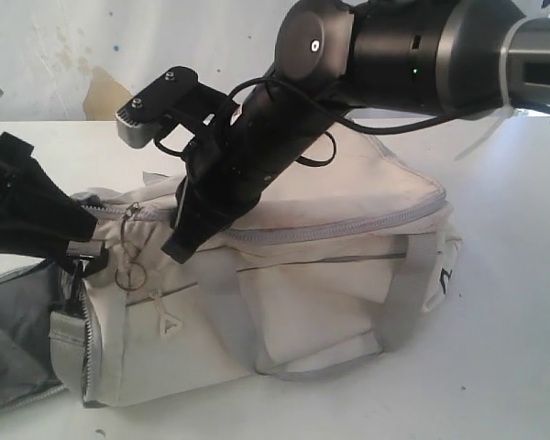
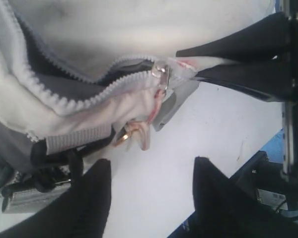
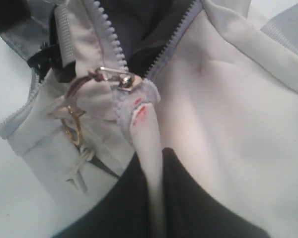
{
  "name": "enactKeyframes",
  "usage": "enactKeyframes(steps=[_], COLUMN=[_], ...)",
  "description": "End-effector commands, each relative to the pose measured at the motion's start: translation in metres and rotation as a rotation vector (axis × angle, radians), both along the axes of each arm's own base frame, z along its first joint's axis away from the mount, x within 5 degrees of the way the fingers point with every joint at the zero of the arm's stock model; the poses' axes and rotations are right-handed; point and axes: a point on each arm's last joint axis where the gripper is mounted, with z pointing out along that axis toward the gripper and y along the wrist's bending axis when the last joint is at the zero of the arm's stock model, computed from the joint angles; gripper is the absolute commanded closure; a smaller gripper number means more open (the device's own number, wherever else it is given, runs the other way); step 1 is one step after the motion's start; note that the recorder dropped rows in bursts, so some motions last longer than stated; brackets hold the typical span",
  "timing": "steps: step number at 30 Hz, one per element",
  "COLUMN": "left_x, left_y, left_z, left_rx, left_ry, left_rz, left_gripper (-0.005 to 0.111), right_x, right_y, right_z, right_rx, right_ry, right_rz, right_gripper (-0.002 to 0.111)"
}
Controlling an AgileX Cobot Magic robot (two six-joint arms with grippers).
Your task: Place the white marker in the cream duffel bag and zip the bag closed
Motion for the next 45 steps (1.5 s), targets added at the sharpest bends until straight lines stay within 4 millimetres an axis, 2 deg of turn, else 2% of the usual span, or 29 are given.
enactKeyframes(steps=[1, 5, 10, 13, 19, 24, 27, 29, 32, 35, 37, 45], left_x=[-0.005, -0.008, -0.002, 0.003, 0.015, 0.013, 0.013, 0.013, 0.013, 0.013, 0.013, 0.013], left_y=[-0.004, -0.005, -0.018, -0.019, -0.022, -0.037, -0.036, -0.037, -0.037, -0.037, -0.038, -0.038], left_z=[-0.006, -0.010, -0.013, -0.020, -0.016, -0.015, -0.015, -0.014, -0.014, -0.014, -0.014, -0.014], left_rx=[-0.065, -0.069, -0.008, 0.121, 0.086, 0.080, 0.082, 0.071, 0.065, 0.063, 0.063, 0.063], left_ry=[0.027, 0.033, -0.047, -0.107, -0.187, -0.210, -0.214, -0.211, -0.206, -0.206, -0.204, -0.204], left_rz=[0.012, 0.003, 0.025, 0.063, 0.184, 0.157, 0.162, 0.168, 0.167, 0.168, 0.166, 0.166], left_gripper=[0.049, 0.049, 0.049, 0.049, 0.049, 0.049, 0.050, 0.057, 0.074, 0.085, 0.089, 0.090], right_x=[0.001, 0.002, 0.001, -0.001, 0.000, 0.000, 0.000, 0.000, 0.000, 0.000, 0.000, 0.000], right_y=[0.003, 0.005, 0.005, 0.005, 0.005, 0.005, 0.005, 0.005, 0.005, 0.005, 0.005, 0.005], right_z=[0.006, 0.008, 0.008, 0.007, 0.007, 0.007, 0.007, 0.007, 0.007, 0.007, 0.007, 0.007], right_rx=[0.100, 0.132, 0.129, 0.116, 0.122, 0.121, 0.121, 0.121, 0.121, 0.121, 0.121, 0.121], right_ry=[0.039, 0.050, 0.054, 0.072, 0.063, 0.065, 0.065, 0.065, 0.065, 0.065, 0.065, 0.065], right_rz=[-0.063, -0.080, -0.077, -0.066, -0.070, -0.069, -0.069, -0.069, -0.069, -0.069, -0.069, -0.069], right_gripper=[0.108, 0.108, 0.108, 0.108, 0.108, 0.108, 0.108, 0.108, 0.108, 0.108, 0.108, 0.108])
